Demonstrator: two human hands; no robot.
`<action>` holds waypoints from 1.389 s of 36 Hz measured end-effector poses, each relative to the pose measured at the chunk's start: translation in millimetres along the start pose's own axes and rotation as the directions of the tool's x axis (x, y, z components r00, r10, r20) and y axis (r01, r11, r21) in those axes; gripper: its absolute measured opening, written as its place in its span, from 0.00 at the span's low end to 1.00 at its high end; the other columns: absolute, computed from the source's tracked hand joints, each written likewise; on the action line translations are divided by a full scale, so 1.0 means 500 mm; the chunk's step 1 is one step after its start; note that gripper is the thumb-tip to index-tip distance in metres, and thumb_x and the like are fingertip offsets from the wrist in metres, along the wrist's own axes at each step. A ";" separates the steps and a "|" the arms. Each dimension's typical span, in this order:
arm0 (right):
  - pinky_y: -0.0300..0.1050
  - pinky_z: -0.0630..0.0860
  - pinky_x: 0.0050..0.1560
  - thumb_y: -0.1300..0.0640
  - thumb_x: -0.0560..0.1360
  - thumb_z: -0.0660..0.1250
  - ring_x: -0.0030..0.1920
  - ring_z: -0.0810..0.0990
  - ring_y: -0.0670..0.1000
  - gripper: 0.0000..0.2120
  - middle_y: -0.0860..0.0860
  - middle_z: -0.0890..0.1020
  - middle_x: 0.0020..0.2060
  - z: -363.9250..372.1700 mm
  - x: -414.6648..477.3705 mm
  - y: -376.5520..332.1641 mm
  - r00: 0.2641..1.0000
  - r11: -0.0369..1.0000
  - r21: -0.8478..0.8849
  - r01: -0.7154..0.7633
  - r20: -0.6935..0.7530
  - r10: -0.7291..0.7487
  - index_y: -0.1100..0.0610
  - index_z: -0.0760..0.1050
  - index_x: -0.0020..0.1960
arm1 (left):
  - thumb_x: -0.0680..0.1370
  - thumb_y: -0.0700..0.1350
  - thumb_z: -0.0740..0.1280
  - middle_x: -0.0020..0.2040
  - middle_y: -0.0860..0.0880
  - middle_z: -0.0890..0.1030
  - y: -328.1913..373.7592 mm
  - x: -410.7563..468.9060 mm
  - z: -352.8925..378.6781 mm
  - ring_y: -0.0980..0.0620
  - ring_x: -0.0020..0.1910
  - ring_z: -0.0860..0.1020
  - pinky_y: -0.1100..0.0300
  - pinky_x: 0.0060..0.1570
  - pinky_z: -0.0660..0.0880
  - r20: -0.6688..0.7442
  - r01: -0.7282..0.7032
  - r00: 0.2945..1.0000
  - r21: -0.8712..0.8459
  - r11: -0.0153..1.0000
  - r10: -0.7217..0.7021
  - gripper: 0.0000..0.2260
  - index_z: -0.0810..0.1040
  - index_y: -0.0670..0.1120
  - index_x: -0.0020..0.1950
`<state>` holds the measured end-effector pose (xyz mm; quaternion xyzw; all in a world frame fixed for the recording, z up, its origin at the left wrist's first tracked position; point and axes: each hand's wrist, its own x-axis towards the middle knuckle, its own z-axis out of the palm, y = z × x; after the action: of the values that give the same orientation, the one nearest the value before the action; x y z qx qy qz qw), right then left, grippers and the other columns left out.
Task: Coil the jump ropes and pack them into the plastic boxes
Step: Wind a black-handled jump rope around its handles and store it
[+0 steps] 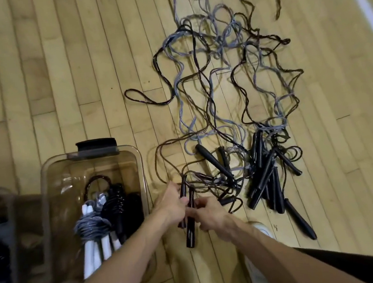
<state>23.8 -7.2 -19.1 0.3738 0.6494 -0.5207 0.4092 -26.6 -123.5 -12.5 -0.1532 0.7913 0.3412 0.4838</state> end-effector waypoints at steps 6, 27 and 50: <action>0.45 0.82 0.45 0.62 0.78 0.71 0.45 0.82 0.50 0.07 0.53 0.83 0.45 -0.048 -0.099 -0.012 0.988 1.000 -0.019 -0.003 0.154 0.006 0.60 0.79 0.55 | 0.84 0.39 0.61 0.48 0.48 0.77 0.037 -0.087 -0.067 0.46 0.47 0.82 0.56 0.43 0.81 0.103 -0.010 0.995 -0.080 0.997 0.018 0.22 0.61 0.42 0.78; 0.48 0.81 0.52 0.61 0.77 0.72 0.50 0.83 0.51 0.05 0.56 0.86 0.54 -0.091 -0.314 -0.035 0.913 0.972 -0.214 0.094 0.408 0.002 0.56 0.78 0.52 | 0.83 0.42 0.64 0.51 0.41 0.80 0.134 -0.303 -0.128 0.52 0.34 0.74 0.60 0.34 0.76 0.106 -0.100 0.988 -0.102 0.990 0.111 0.07 0.71 0.46 0.60; 0.55 0.70 0.70 0.53 0.80 0.68 0.70 0.73 0.61 0.38 0.61 0.69 0.73 -0.139 -0.220 -0.051 0.947 0.864 -0.483 0.142 -0.188 -0.261 0.57 0.49 0.81 | 0.79 0.33 0.66 0.53 0.52 0.86 0.219 -0.432 -0.264 0.55 0.52 0.84 0.57 0.47 0.78 0.250 -0.337 0.901 -0.109 0.935 0.354 0.17 0.74 0.52 0.62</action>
<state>32.9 50.0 100.4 0.2566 0.8362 -0.3400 0.3454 -71.8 -154.6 257.9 0.0214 0.7225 0.4637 0.5124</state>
